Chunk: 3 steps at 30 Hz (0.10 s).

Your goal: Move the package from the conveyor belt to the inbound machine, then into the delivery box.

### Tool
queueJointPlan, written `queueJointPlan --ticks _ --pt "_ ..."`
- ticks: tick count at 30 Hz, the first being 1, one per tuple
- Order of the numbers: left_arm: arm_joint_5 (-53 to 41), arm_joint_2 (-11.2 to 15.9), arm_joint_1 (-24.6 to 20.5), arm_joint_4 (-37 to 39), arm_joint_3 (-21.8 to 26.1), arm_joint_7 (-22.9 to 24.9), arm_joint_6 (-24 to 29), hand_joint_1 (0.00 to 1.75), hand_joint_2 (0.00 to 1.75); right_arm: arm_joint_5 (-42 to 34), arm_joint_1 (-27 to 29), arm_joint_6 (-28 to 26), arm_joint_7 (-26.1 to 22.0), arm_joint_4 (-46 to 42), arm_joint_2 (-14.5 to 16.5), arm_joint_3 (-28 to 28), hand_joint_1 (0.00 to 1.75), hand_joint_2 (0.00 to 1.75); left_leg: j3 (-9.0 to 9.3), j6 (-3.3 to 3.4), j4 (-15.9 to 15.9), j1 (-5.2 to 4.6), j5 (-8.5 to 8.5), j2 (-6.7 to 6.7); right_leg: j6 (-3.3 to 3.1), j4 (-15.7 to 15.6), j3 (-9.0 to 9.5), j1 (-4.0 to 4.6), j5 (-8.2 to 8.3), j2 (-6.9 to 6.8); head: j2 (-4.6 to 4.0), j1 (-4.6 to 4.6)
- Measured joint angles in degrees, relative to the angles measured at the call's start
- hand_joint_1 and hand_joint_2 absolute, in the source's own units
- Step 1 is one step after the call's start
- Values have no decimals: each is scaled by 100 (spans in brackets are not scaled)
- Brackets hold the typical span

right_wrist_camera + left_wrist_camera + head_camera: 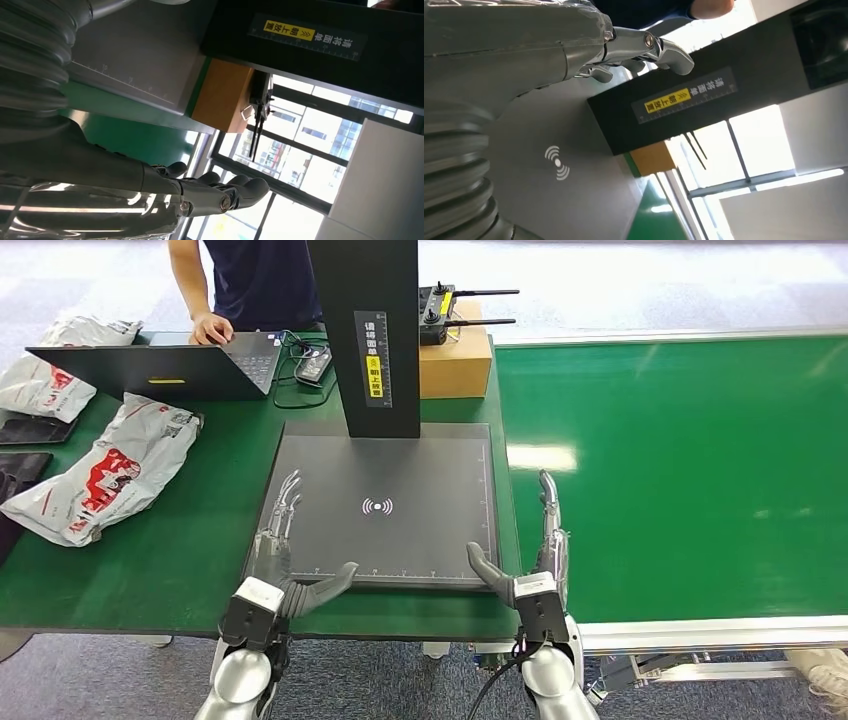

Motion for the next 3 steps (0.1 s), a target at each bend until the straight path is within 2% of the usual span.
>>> queueJointPlan --ticks 3 --pt "96 -48 46 -62 -51 -37 -92 0 175 32 -2 -43 -2 -7 -10 64 0 175 0 0 0 0 0 -1 0 0 0 0 0 -1 0 0"
